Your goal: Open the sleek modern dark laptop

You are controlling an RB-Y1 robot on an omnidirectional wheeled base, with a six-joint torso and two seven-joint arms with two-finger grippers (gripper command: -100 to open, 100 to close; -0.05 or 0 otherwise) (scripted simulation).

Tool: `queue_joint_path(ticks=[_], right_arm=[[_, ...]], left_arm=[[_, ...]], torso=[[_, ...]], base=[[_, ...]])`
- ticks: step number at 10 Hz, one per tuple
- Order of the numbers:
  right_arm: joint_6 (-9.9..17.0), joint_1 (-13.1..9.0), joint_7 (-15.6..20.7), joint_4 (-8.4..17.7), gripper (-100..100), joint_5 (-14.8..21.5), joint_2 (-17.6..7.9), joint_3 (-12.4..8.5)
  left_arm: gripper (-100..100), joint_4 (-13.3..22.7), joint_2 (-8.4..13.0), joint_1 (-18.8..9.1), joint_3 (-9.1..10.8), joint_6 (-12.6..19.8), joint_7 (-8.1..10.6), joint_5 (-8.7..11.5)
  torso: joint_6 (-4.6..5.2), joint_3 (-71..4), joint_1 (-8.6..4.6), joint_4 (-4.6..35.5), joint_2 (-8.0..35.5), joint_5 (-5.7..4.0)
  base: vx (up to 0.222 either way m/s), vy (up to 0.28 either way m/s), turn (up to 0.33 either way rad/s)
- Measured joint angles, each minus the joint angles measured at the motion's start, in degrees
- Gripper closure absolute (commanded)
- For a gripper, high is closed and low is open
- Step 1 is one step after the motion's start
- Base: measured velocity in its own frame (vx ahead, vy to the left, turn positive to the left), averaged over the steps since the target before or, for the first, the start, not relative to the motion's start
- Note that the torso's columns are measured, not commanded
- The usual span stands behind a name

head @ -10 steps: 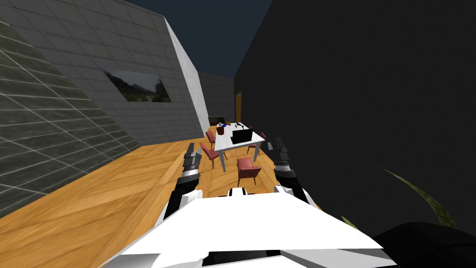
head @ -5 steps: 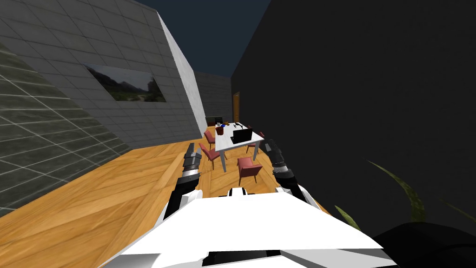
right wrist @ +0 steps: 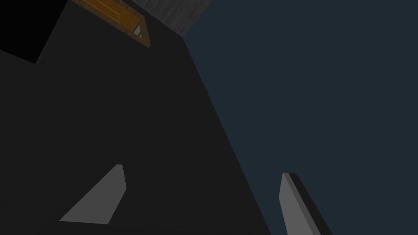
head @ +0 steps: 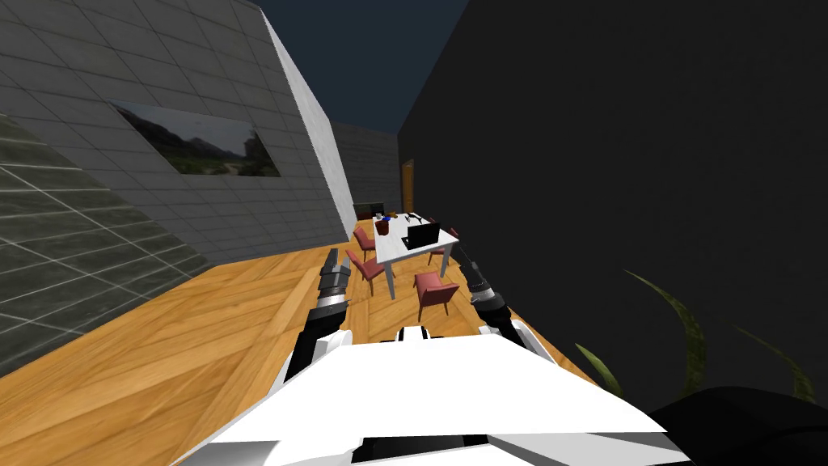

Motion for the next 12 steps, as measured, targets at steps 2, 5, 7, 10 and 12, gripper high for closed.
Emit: queue_joint_path(ticks=[2,5,7,10,12], right_arm=[[-0.04,-0.5,2.58,0.91,-100,2.12,-0.8,0.13],[-0.06,-1.96,6.88,3.22,-100,6.23,-2.06,0.38],[0.12,-2.7,10.01,4.51,-100,9.12,-2.71,0.77],[0.53,-4.4,14.3,6.79,-100,13.34,-4.16,0.65],[0.99,-5.82,16.77,8.42,-100,15.83,-4.73,0.75]], left_arm=[[0,0.0,0.0,0.0,0.0,0.0,0.0,0.0],[0,0.0,0.0,0.0,0.0,0.0,0.0,0.0],[0,0.0,0.0,0.0,0.0,0.0,0.0,0.0],[0,0.0,0.0,0.0,0.0,0.0,0.0,0.0],[0,0.0,0.01,0.0,0.01,0.0,0.0,0.0]], torso=[[0.0,-0.04,-0.1,-0.02,-0.07,-0.03],[-0.01,-0.01,-0.05,0.0,-0.02,-0.01],[-0.01,-0.03,-0.03,-0.02,-0.04,0.01],[-0.01,-0.02,-0.11,-0.01,-0.04,-0.02],[0.0,-0.03,-0.18,-0.02,-0.04,-0.05]], base=[[0.002,0.097,-0.087],[0.009,0.108,-0.064],[0.007,0.111,-0.034],[0.019,0.11,-0.039],[0.029,0.067,-0.019]])
